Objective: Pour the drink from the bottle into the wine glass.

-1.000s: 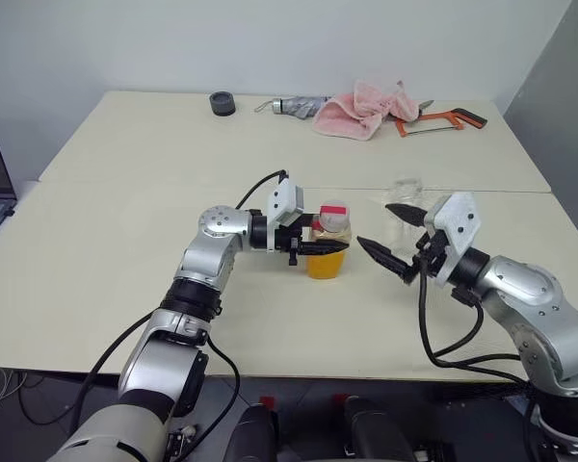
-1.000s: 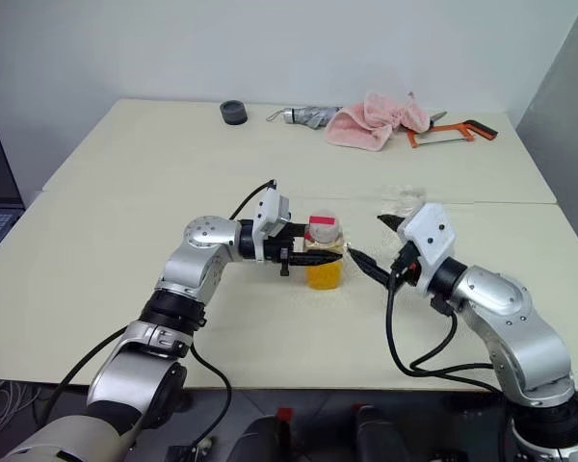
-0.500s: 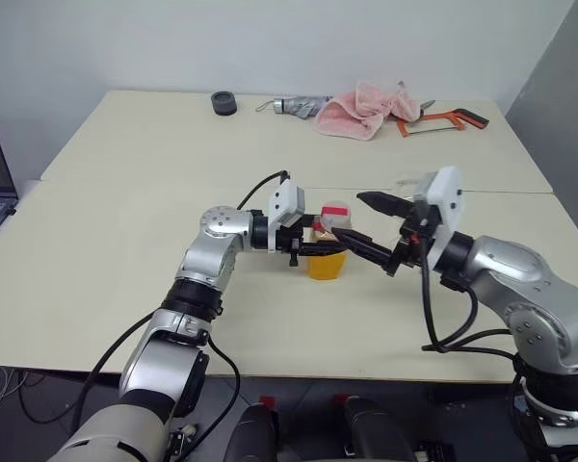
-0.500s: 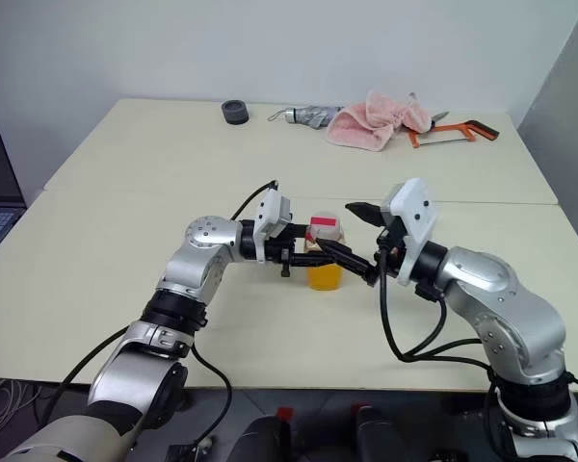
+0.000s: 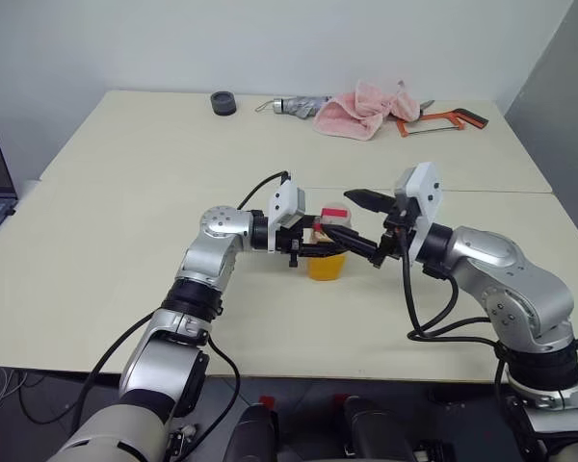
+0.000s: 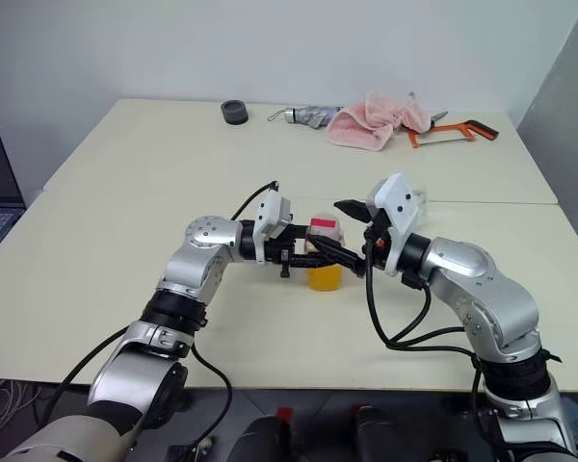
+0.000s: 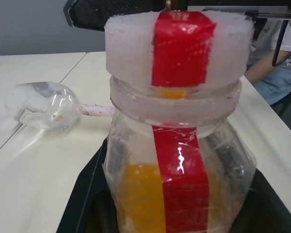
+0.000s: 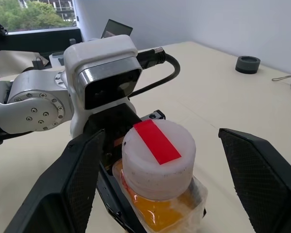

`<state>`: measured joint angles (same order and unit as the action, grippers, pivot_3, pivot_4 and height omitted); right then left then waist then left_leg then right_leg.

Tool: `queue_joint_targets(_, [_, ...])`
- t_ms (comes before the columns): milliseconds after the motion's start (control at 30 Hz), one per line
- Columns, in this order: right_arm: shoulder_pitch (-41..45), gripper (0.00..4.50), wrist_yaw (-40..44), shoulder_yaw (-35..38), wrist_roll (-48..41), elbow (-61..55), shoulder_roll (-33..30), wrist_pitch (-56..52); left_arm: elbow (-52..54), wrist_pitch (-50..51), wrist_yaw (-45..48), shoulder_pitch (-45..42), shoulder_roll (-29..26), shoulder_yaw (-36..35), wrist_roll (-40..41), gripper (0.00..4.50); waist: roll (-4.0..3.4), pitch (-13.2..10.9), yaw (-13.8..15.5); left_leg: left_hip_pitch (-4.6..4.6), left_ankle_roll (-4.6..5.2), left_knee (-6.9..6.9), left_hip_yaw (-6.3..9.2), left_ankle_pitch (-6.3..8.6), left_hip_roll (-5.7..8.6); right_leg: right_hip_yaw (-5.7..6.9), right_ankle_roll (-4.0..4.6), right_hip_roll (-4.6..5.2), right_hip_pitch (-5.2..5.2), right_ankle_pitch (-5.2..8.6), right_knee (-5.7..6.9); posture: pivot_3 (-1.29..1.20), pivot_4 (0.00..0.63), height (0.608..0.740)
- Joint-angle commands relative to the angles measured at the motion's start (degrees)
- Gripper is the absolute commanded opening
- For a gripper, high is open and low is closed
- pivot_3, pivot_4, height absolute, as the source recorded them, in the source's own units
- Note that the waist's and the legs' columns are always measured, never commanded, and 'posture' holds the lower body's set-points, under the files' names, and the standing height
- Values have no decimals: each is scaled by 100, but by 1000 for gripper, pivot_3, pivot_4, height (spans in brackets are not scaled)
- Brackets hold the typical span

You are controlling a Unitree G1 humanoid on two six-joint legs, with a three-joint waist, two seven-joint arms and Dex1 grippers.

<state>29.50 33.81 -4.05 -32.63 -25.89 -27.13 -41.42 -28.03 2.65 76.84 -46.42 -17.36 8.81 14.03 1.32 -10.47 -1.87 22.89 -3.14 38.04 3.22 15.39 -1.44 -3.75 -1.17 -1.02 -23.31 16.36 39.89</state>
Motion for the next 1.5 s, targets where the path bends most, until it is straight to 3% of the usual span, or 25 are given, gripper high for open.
queue_joint_targets(33, [115,3327,60,-7,33,-72,50,153,138,-142,-4,-163,11,-37,45,1797,0,0,-1,0,0,0,0,0,0,0,0,0,0,0,0,0,150,740])
queue_joint_targets(200, [106,1758,87,-55,80,-104,54,180,120,-163,-11,-174,23,-45,36,1797,0,0,0,0,0,0,0,0,0,0,0,1,0,0,0,0,150,740])
queue_joint_targets(567, [-65,1763,124,-142,497,-437,-35,598,197,-128,-40,-106,18,-54,40,1797,0,0,-1,0,0,0,0,0,0,0,0,0,0,0,0,0,150,740])
queue_joint_targets(767, [-276,1732,-186,653,-337,-690,192,222,273,-88,-89,-42,3,-66,52,1797,0,0,1,0,0,0,0,0,0,-1,0,0,0,0,1,0,150,740])
queue_joint_targets(933, [-708,1726,-603,1540,-606,-696,7,37,320,-44,-172,32,-69,-117,73,1797,0,0,6,1,0,0,0,0,1,-1,0,3,0,0,0,0,150,740])
queue_joint_targets(1100, [-1840,1725,-1055,2123,271,-63,-236,537,447,86,-336,140,-230,-271,158,1797,1,1,6,0,0,-2,-2,0,2,-3,0,3,1,0,0,0,150,740])
queue_joint_targets(1367, [-2712,1725,-1474,1920,1288,839,-91,1103,615,266,-609,247,-517,-503,250,1797,-3,1,-42,-13,0,-4,-17,0,-3,-20,-1,-6,0,1,8,0,150,740])
queue_joint_targets(1500, [-2619,3033,-1419,2047,1101,702,9,1054,607,327,-810,253,-668,-671,288,1797,-3,0,-49,-14,0,-4,-17,0,-6,-21,-1,-11,0,1,8,0,150,740])
